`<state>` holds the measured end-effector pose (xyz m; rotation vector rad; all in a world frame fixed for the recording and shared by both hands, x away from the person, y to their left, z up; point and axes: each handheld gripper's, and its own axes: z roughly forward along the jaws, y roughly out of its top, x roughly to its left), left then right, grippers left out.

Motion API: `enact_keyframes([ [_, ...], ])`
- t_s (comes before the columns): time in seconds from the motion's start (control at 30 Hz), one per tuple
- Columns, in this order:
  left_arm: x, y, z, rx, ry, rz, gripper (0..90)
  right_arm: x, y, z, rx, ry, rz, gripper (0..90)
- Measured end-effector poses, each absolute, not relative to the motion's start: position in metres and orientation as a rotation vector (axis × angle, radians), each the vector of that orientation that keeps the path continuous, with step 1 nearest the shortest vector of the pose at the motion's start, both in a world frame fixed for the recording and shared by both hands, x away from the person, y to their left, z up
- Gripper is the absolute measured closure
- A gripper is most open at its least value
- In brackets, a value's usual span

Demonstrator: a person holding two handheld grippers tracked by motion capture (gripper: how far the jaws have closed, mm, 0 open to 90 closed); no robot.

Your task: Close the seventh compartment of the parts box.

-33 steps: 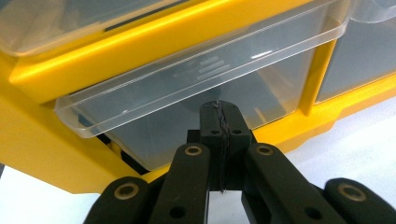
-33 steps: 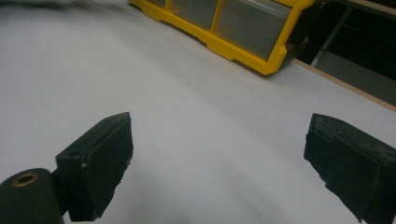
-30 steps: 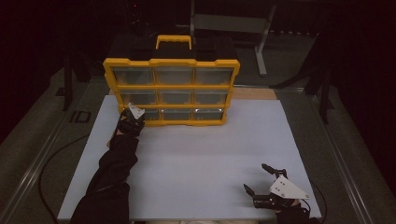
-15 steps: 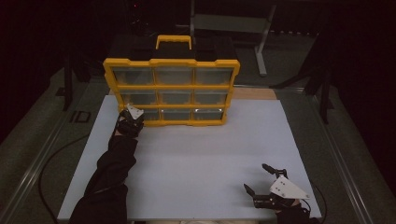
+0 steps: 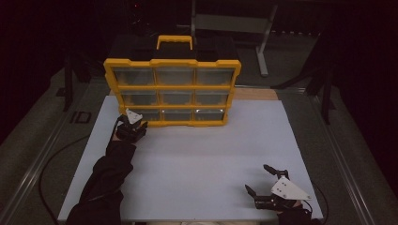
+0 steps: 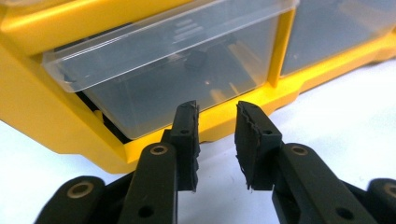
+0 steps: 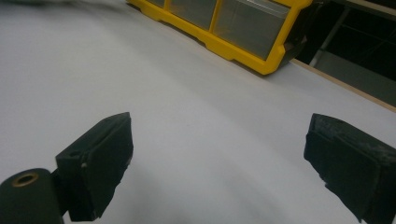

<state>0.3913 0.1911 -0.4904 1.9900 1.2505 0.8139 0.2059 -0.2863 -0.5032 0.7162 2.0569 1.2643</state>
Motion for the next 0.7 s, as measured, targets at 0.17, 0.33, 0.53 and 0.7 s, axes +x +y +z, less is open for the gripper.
enact_keyframes([
  [0.17, 0.3880, 0.1893, -0.4883, 1.980, 1.249, 0.837, 55.9, 0.2059, -0.2863, -0.5032, 0.712, 2.058, 1.264, 8.3],
  [0.33, 0.3872, 0.1882, -0.4871, 1.966, 1.267, 0.841, 48.3, 0.2058, -0.2863, -0.5030, 0.712, 2.057, 1.263, 8.3],
  [0.53, 0.3855, 0.1843, -0.4854, 1.981, 1.277, 0.830, 27.6, 0.2059, -0.2864, -0.5031, 0.712, 2.058, 1.263, 8.2],
  [0.7, 0.3839, 0.1822, -0.4843, 1.986, 1.278, 0.840, 11.6, 0.2057, -0.2864, -0.5033, 0.713, 2.057, 1.261, 8.2],
])
